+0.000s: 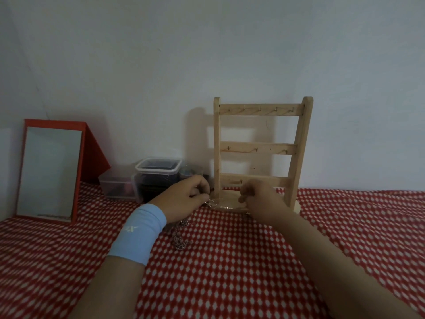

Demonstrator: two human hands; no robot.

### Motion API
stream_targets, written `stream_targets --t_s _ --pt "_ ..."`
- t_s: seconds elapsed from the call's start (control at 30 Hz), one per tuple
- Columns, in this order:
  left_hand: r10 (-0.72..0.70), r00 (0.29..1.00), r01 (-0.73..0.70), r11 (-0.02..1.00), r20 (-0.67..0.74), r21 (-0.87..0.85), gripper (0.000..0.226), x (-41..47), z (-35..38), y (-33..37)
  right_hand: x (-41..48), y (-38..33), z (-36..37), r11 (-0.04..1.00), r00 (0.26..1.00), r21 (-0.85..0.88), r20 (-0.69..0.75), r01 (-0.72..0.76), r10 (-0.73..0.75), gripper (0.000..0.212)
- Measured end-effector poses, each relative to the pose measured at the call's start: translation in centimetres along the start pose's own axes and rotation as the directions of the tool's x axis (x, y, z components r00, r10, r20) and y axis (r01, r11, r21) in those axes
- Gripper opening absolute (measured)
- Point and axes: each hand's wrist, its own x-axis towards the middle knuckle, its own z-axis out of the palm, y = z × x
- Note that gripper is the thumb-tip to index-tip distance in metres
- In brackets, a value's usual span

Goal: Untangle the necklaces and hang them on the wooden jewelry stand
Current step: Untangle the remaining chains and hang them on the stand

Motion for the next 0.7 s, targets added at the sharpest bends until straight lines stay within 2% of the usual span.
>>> stream_targets --t_s 0.03,0.07,0.13,0.17,0.2,0.27,0.3,0.33,0.4,0.43,0.5,0.53,0.6,0.67,0.7 --pt "0.007 1.0 -0.007 1.0 0.018 0.016 0.005 -0.1 0.0 0.0 0.2 -0.1 -0.1 0.984 0.998 0.172 -0.036 -0.043 0.05 0.015" --pt "0.014 1.0 -0.015 0.999 0.024 0.039 0.005 -0.1 -0.1 -0.1 0.3 -0.3 -0.4 0.911 0.992 0.399 -0.022 -0.103 0.122 0.015" --pt "0.026 0.999 -0.028 0.997 0.019 0.073 0.005 0.0 -0.1 -0.3 0.2 -0.6 -1.0 0.612 0.979 0.766 0.124 -0.197 0.161 0.013" --pt "0.031 0.999 -0.033 0.997 0.018 0.077 0.005 0.0 -0.2 -0.4 0.2 -0.7 -1.3 0.489 0.973 0.841 0.184 -0.231 0.141 0.011" --pt "0.038 0.999 -0.04 0.996 0.021 0.078 0.004 0.0 -0.2 -0.3 0.2 -0.7 -1.5 0.423 0.968 0.871 0.222 -0.251 0.119 0.01" --pt "0.046 0.999 -0.049 0.992 0.03 0.113 0.007 -0.1 -0.3 -0.1 0.2 -0.5 -1.7 0.444 0.969 0.862 0.235 -0.246 0.08 0.015" --pt "0.044 0.998 -0.049 0.988 0.034 0.147 0.01 0.0 -0.3 -0.1 0.3 -0.5 -1.8 0.524 0.975 0.825 0.21 -0.213 0.067 0.018" --pt "0.038 0.999 -0.043 0.982 0.03 0.182 0.014 -0.1 -0.3 0.0 0.2 -0.6 -1.9 0.656 0.985 0.738 0.165 -0.157 0.05 0.019" --pt "0.021 1.0 -0.02 0.97 0.0 0.244 0.02 -0.1 -0.5 -0.1 -0.1 -0.7 -2.2 0.936 0.998 0.351 0.063 0.005 -0.029 0.024" --pt "0.011 1.0 -0.006 0.963 -0.017 0.268 0.021 -0.2 -0.5 -0.2 -0.1 -0.7 -2.3 0.992 0.996 0.104 0.046 0.069 -0.074 0.028" --pt "-0.006 0.999 0.018 0.954 -0.041 0.299 0.023 -0.2 -0.7 -0.5 -0.3 -0.9 -2.3 0.957 0.993 -0.273 0.097 0.096 -0.072 0.033" --pt "-0.017 0.998 0.033 0.949 -0.053 0.313 0.023 -0.2 -0.7 -0.6 -0.5 -1.0 -2.3 0.927 0.992 -0.367 0.122 0.074 -0.031 0.035" --pt "-0.03 0.996 0.057 0.935 -0.081 0.349 0.021 -0.1 -0.8 -0.8 -0.7 -1.0 -2.5 0.927 0.985 -0.373 0.168 0.039 0.027 0.031" --pt "-0.041 0.994 0.076 0.929 -0.102 0.362 0.017 0.0 -0.9 -1.0 -0.7 -1.0 -2.8 0.936 0.982 -0.348 0.189 0.045 0.024 0.024" --pt "-0.052 0.993 0.087 0.929 -0.109 0.359 0.017 -0.1 -0.9 -1.1 -0.5 -1.0 -3.0 0.919 0.984 -0.391 0.177 0.061 0.009 0.021"
